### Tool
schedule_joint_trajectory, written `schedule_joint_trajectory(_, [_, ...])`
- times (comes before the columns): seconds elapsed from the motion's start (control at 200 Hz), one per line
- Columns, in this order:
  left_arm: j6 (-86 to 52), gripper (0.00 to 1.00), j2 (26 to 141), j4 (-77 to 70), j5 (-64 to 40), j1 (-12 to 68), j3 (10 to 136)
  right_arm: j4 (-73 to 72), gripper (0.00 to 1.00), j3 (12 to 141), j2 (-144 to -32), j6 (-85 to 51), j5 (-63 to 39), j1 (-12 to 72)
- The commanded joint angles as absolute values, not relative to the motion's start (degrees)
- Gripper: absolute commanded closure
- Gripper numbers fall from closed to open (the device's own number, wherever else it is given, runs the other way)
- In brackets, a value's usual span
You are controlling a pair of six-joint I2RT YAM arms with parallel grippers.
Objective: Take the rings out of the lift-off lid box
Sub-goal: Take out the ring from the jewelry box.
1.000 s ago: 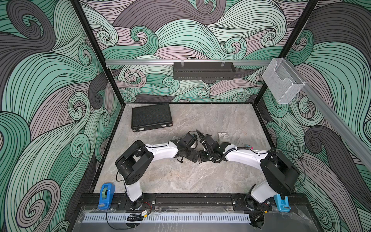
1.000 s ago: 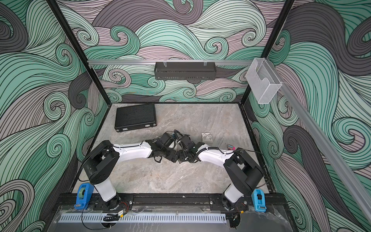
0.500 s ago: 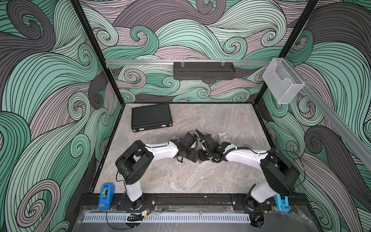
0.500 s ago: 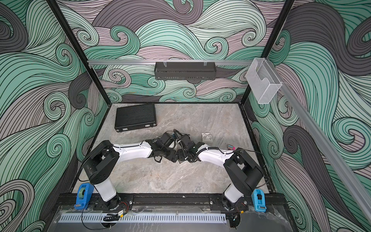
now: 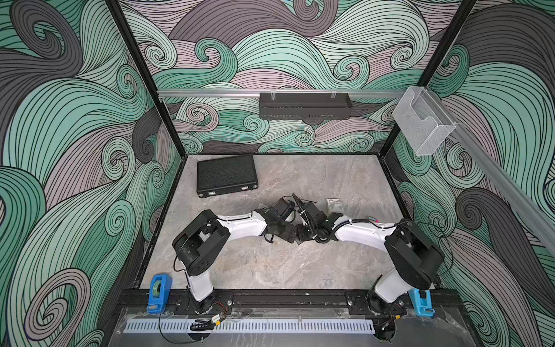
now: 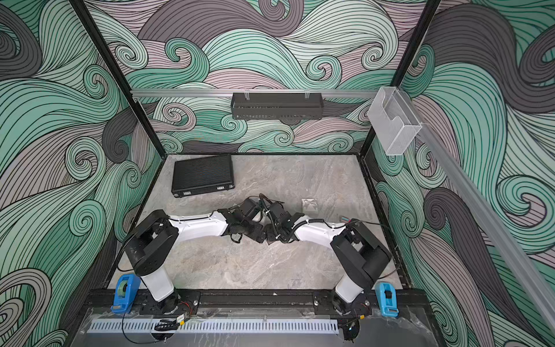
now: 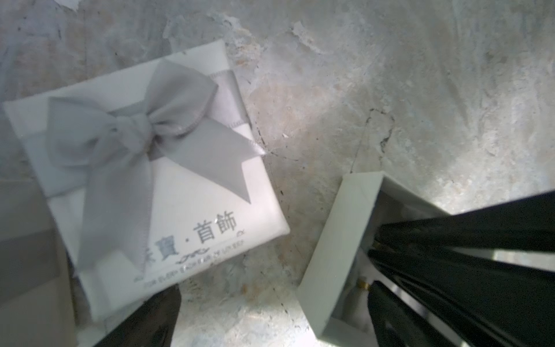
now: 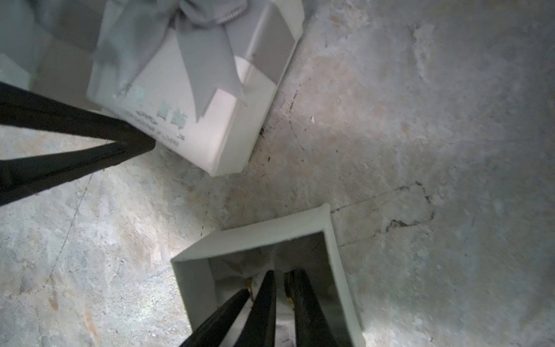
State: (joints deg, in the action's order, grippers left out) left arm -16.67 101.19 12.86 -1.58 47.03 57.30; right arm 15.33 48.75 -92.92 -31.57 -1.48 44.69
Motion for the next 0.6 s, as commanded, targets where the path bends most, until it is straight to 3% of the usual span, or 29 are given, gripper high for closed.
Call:
schedule_joint_trajectory(0.0, [-16.4, 0.02, 102.5, 14.1, -2.0, 47.1, 59.2, 15.7, 0.88, 49.0, -93.8, -31.8, -0.7, 45.0])
schedule_joint_trajectory(0.185, [-16.3, 0.02, 102.8, 14.2, -2.2, 47.1, 59.4, 15.9, 1.00, 49.1, -93.6, -31.6, -0.7, 45.0])
schedule_joint_trajectory(0.596, [-16.2, 0.02, 103.5, 15.1, -2.5, 47.0, 60.3, 14.4, 1.00, 47.5, -88.7, -30.0, -1.8, 45.0])
